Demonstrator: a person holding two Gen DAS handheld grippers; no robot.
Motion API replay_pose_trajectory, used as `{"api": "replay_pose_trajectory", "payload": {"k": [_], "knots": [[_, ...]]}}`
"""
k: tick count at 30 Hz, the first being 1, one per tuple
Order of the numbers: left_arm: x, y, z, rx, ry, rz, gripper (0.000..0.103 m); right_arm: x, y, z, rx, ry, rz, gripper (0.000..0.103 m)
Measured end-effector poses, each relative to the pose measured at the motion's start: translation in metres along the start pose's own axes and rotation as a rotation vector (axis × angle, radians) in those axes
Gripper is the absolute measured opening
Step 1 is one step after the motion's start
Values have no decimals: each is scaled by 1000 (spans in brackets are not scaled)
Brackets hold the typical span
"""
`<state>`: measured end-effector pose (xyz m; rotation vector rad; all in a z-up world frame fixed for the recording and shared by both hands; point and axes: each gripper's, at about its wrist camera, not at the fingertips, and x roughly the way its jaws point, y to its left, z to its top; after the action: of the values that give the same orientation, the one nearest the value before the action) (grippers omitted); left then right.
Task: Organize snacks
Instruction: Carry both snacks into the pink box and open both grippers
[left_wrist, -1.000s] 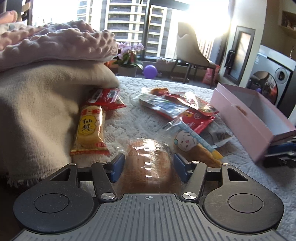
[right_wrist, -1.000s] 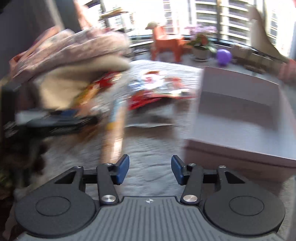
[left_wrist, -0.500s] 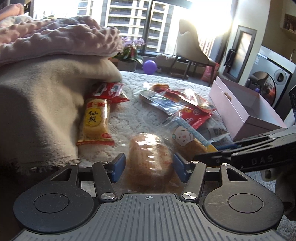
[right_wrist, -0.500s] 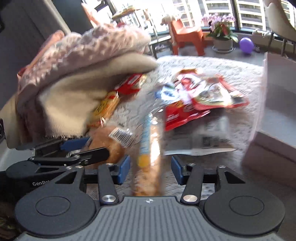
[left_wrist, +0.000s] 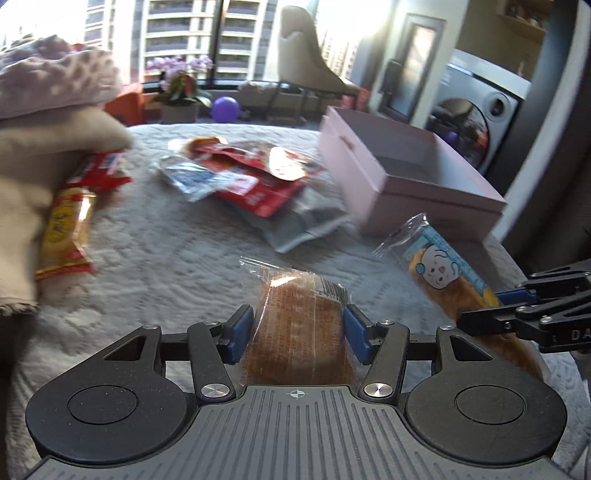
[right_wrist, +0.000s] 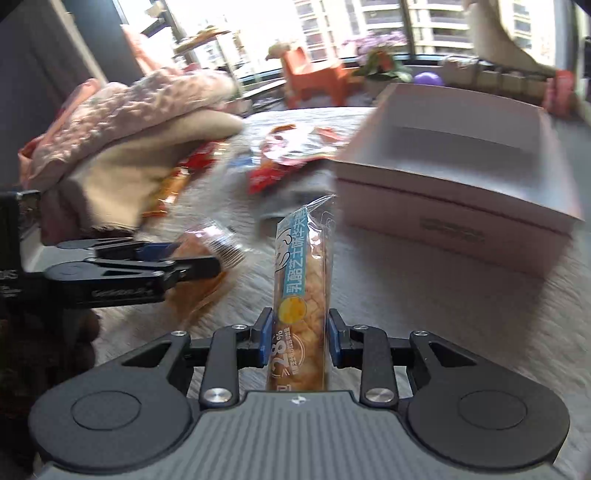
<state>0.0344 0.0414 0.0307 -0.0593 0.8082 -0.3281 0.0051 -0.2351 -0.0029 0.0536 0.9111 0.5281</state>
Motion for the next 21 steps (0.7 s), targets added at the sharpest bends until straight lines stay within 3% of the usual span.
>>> {"api": "replay_pose_trajectory", "payload": {"k": [7,12,14,18,21], "knots": [[2,-16,0,47,25,-5,59,-14,-23,-23,66,-2,-48,29],[-20,-22,14,58,-65,-52,56,-47,-30,-18,90,-119,-33,29],[-35,-26,36,49,-141,-96,56,-69,-32,-9,87,-191,-26,29],[-63,-51,105,82,-366,-185,57,-124,-44,35,76,-393,-65,28],[-51,-66,157,53,-418,-287,57,-144,-59,76,81,-488,-122,28]]}}
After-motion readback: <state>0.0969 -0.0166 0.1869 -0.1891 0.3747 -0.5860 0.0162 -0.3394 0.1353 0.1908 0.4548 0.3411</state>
